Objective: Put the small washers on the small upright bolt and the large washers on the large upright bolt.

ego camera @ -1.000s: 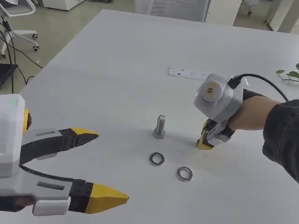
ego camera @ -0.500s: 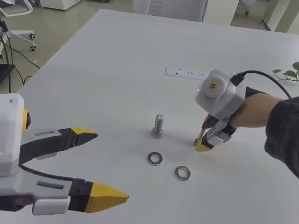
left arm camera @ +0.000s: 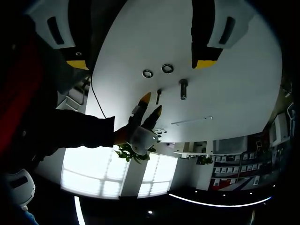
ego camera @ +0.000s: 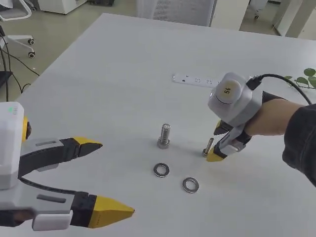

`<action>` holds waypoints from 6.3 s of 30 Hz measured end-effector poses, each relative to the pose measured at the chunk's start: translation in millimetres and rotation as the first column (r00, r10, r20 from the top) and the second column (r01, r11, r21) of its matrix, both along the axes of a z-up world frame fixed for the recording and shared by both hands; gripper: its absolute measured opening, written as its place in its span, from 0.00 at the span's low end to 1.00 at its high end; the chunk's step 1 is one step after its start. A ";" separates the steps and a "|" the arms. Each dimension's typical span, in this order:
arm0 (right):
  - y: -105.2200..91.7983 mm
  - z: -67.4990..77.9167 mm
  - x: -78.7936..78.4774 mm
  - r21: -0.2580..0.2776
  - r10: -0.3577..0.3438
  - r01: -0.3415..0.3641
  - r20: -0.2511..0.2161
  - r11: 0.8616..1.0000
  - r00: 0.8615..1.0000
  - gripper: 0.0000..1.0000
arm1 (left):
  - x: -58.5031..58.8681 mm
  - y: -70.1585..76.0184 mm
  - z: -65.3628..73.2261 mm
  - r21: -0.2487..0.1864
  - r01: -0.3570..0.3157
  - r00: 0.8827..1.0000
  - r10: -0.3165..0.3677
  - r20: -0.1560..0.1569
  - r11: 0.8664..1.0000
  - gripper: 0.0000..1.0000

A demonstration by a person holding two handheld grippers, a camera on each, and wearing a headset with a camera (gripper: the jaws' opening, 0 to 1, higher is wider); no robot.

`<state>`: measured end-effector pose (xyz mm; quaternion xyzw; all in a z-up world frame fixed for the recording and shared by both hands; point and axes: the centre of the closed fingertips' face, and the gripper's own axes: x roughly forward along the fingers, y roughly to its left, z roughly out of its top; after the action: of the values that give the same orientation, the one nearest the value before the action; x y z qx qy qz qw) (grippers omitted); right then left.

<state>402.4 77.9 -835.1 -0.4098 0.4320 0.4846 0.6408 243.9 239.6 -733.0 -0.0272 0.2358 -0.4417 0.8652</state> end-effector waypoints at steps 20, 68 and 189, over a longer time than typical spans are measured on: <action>-13.1 23.1 -15.8 0.022 -0.025 0.024 0.048 0.999 0.999 0.52 | -1.8 -5.8 6.5 0.000 0.026 0.999 -0.026 0.023 1.000 0.88; 23.0 -6.4 -92.3 0.072 0.022 -0.018 -0.060 0.997 0.998 0.51 | -13.3 -8.6 17.4 -0.008 0.047 0.997 -0.047 0.060 0.999 0.88; 33.5 23.4 -74.0 -0.022 0.094 -0.095 -0.040 0.995 0.995 0.23 | -18.5 -0.7 15.5 -0.043 0.016 0.998 -0.013 0.062 0.999 0.87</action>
<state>328.3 111.4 -811.8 -0.4281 0.4303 0.5171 0.6035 225.4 238.9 -717.5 -0.0305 0.1997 -0.4536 0.8680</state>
